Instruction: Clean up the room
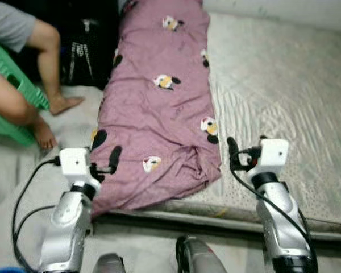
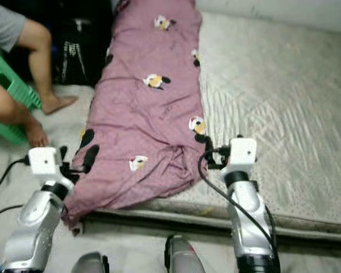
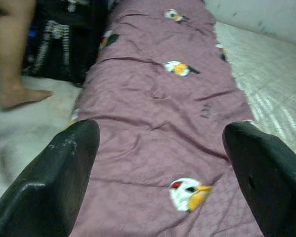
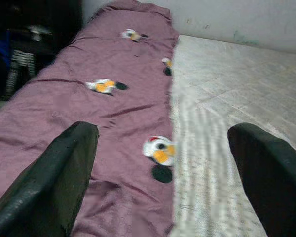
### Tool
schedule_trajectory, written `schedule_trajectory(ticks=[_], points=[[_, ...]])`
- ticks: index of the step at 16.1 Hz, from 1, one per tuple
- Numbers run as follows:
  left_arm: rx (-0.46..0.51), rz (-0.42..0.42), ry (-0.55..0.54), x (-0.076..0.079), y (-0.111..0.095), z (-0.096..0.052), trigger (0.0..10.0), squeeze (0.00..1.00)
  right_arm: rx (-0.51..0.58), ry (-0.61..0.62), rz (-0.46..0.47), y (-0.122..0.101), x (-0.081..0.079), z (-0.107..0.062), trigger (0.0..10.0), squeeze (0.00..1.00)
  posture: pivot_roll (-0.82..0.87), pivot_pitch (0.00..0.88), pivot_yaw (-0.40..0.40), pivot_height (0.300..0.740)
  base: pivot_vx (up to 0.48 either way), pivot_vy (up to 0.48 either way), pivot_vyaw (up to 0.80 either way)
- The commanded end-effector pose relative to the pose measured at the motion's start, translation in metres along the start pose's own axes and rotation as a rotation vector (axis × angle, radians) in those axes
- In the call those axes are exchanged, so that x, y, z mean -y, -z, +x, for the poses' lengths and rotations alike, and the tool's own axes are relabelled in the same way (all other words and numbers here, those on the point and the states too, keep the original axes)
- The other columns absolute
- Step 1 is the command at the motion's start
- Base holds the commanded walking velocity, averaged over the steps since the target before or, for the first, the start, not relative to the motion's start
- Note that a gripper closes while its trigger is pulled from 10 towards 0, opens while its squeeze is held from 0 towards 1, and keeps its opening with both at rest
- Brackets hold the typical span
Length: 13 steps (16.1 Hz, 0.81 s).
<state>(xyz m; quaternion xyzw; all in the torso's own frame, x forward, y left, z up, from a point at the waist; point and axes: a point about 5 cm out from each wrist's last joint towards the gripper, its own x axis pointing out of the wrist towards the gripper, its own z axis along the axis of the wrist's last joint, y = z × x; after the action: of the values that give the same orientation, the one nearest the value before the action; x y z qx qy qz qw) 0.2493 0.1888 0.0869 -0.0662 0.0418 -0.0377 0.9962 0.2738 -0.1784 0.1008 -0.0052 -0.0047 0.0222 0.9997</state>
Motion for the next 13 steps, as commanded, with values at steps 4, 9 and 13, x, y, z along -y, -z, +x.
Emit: schedule_trajectory(ticks=[4,9,13], points=[[-0.050,-0.024,-0.036,-0.004,0.009,-0.006,10.0,0.00,-0.017,0.000,-0.003,0.002,0.001,-0.002,10.0,0.00,-0.01,0.172,-0.064,0.740,0.000,0.000,-0.80],[-0.073,-0.029,-0.059,-0.005,0.011,-0.004,10.0,0.00,-0.022,-0.006,-0.010,0.003,0.001,0.000,10.0,0.00,-0.01,0.167,-0.069,0.740,0.000,0.000,-0.80],[-0.135,-0.061,-0.065,-0.004,0.014,-0.008,10.0,0.00,-0.028,-0.011,-0.019,0.004,0.001,-0.001,10.0,0.00,-0.01,0.163,-0.069,0.740,0.000,0.000,-0.80]])
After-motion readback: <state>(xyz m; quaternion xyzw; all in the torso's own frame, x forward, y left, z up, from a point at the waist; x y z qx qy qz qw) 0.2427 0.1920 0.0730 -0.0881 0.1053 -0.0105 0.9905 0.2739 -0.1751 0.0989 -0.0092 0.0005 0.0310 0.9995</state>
